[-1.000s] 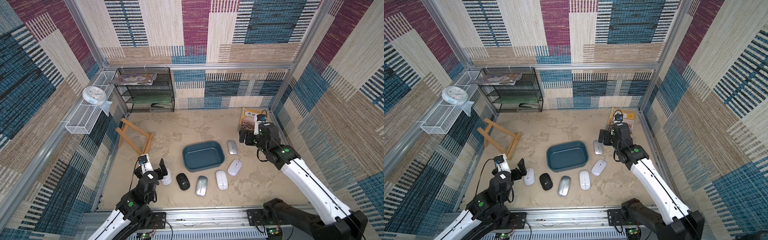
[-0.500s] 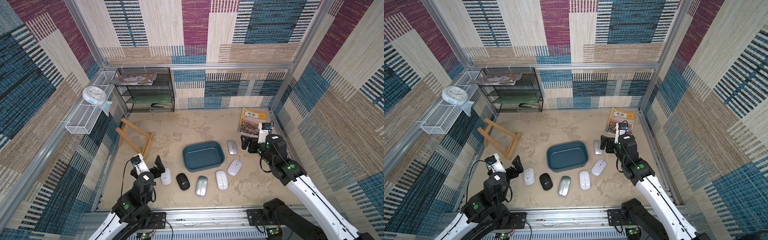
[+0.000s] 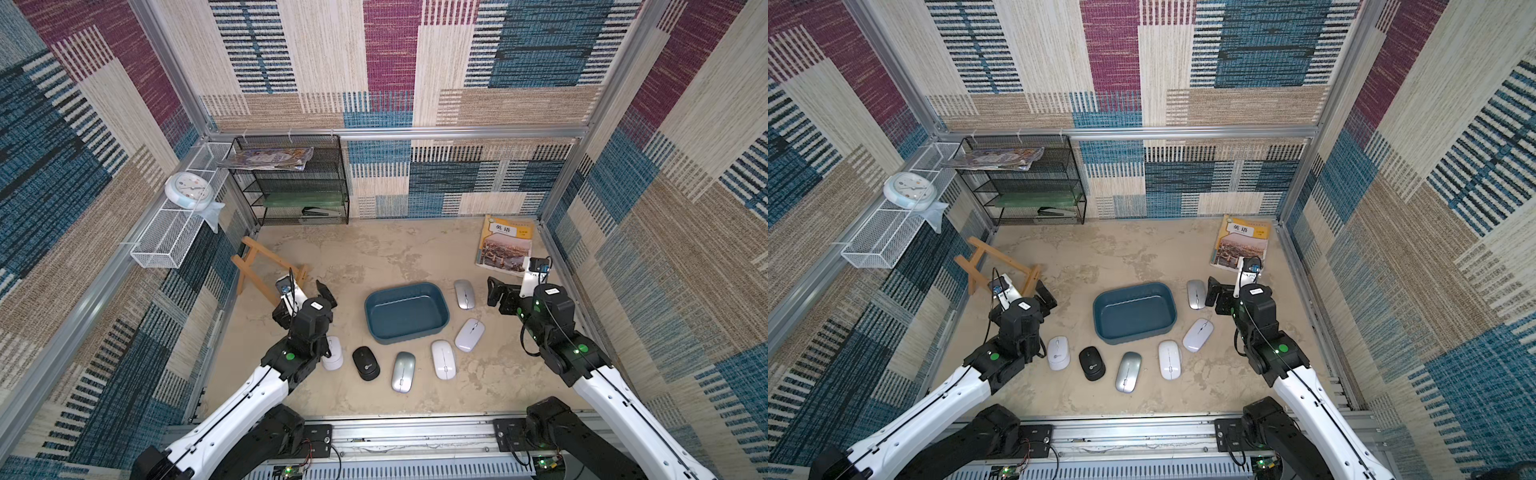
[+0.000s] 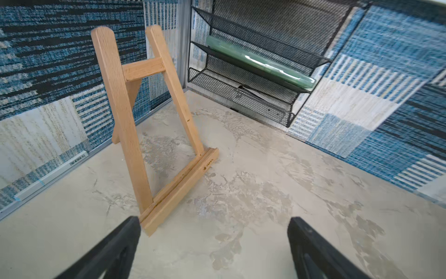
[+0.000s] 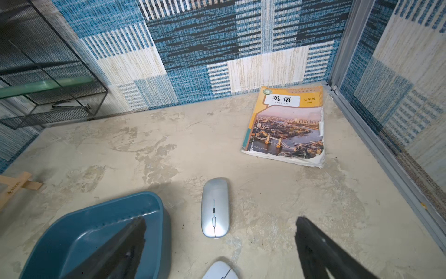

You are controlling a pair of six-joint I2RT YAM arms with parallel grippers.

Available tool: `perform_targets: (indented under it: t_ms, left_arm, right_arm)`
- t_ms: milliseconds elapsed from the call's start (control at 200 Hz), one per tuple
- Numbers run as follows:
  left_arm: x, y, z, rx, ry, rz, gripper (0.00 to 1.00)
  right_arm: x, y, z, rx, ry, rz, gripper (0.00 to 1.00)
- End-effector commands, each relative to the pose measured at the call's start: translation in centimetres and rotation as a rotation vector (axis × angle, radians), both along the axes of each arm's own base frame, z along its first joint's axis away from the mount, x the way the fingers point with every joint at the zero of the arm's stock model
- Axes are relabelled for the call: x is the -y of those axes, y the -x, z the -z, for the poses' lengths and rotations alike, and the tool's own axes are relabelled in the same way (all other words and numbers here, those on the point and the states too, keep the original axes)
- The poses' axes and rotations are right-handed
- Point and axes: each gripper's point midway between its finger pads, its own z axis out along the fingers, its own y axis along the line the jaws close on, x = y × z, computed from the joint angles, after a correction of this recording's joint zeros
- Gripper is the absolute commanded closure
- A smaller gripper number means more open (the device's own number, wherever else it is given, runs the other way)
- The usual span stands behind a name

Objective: Take out the mouse from the storage box
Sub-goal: Reset both arms

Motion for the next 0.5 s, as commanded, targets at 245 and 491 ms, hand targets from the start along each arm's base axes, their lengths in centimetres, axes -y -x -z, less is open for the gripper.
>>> perform_targets:
  t_ms: [245,491]
  left_arm:
    - [-4.0,-3.5,3.4,-0.160,-0.177,-0.025,0.01]
    - [-2.9,-6.0,7.3,-0.205,-0.350,0.144,0.01]
  right_arm:
    - [-0.3,-0.2,-1.5,0.126,0.043,-0.042,0.01]
    - [0.7,-0.9,-0.7,0.140,0.121,0.012,0.01]
